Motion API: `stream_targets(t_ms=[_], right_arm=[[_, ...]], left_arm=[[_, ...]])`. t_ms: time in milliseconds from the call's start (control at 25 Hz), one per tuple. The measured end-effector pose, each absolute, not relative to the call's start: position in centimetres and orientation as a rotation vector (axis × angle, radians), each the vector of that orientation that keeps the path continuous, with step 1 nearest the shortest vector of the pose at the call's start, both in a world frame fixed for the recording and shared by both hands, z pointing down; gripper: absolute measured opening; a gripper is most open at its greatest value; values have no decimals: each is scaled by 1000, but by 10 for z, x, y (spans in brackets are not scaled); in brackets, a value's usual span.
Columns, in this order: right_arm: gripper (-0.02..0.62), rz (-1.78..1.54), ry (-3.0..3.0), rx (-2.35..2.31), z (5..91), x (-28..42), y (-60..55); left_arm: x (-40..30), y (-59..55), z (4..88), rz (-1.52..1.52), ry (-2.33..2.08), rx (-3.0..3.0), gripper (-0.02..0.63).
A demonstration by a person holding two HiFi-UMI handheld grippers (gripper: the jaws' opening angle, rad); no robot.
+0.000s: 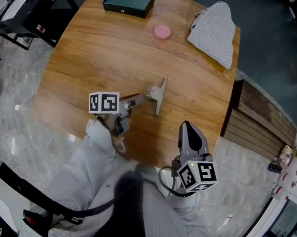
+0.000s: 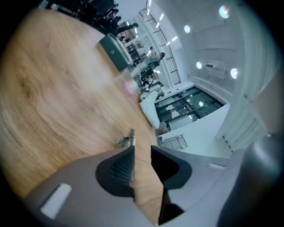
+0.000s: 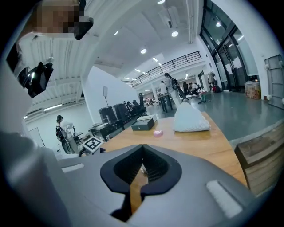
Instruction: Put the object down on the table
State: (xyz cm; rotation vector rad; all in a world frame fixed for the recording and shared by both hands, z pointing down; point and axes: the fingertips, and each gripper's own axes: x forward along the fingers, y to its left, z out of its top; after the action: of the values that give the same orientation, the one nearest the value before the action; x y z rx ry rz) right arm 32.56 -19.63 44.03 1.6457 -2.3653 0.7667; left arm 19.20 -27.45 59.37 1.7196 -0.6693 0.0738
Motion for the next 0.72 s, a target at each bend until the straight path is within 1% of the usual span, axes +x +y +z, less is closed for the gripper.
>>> stream_targets(t_ms=[40, 80, 200, 320, 440, 560, 720], right_arm=[[14, 751, -2393, 1640, 434, 324, -197], [14, 734, -2416, 1640, 428, 322, -199], [14, 666, -2470, 1666, 404, 319, -208], [14, 572, -2531, 1696, 372, 317, -216], [14, 454, -2566, 1696, 345, 313, -219], [12, 373, -2591, 1683, 327, 307, -220], [12, 336, -2609, 1664, 318, 307, -215]], left_arm=[[190, -267, 571, 43, -660, 1772, 115], [191, -258, 546, 21, -651, 1841, 98], [202, -244, 469, -20, -692, 2097, 3], [217, -239, 397, -68, -730, 2320, 2], [223, -236, 345, -107, -824, 2489, 2], [222, -232, 319, -85, -944, 2594, 0], [232, -222, 313, -43, -979, 2651, 0]])
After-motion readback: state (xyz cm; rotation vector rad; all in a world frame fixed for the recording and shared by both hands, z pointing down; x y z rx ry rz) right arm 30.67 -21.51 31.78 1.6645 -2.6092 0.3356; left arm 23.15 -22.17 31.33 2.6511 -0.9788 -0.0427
